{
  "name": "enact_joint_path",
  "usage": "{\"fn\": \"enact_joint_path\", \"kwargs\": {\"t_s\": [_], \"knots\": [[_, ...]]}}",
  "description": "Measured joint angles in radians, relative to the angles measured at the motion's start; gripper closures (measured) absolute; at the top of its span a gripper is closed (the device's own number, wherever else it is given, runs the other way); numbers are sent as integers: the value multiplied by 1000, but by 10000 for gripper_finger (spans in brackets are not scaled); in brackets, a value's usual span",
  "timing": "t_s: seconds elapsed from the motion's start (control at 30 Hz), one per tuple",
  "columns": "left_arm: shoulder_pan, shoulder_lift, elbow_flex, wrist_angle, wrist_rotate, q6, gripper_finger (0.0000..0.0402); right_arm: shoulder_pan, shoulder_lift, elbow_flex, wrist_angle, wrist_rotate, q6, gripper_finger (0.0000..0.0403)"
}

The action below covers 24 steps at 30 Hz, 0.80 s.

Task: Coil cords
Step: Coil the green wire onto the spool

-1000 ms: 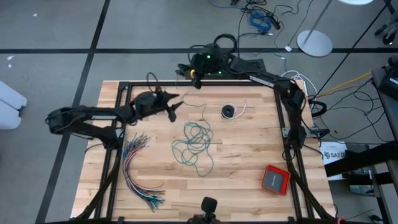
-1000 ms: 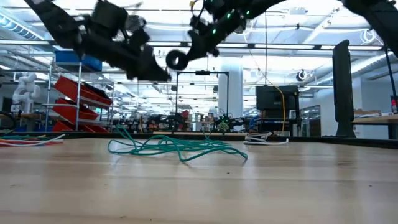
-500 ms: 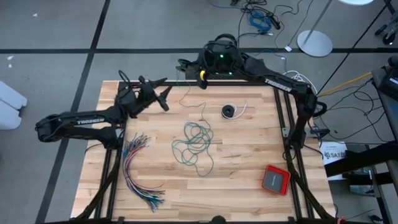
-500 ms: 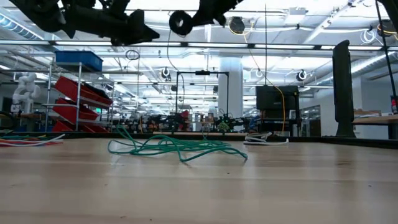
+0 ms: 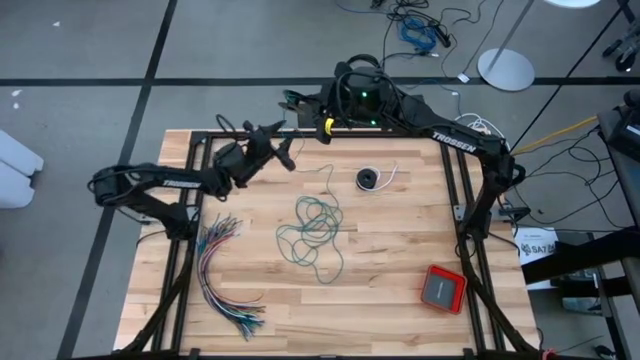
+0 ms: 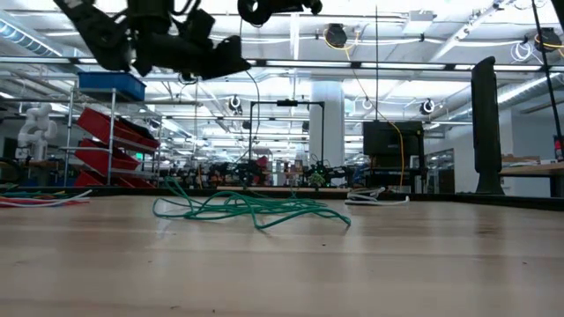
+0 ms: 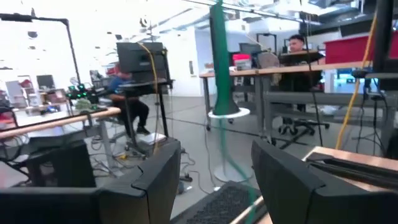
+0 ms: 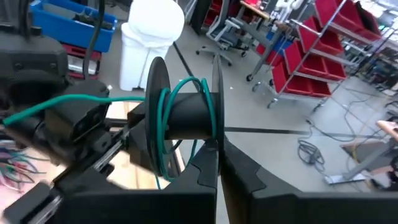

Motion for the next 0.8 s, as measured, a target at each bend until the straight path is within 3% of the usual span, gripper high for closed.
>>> {"fn": "enact_joint_path", "kwargs": {"t_s": [0.2,0.37,0.53,0.8], "knots": [[-9,73,52,29,-13,-24,197,0,-11,0,-5,26,-21,403],[-9,78,56,7,-82,-17,197,0,-31,0,-13,42,-43,403],[-9,78,56,25,-75,-26,197,0,-53,0,-21,53,-52,403],[-10,78,76,95,97,-88,197,11,-50,0,-4,52,-48,403]]}}
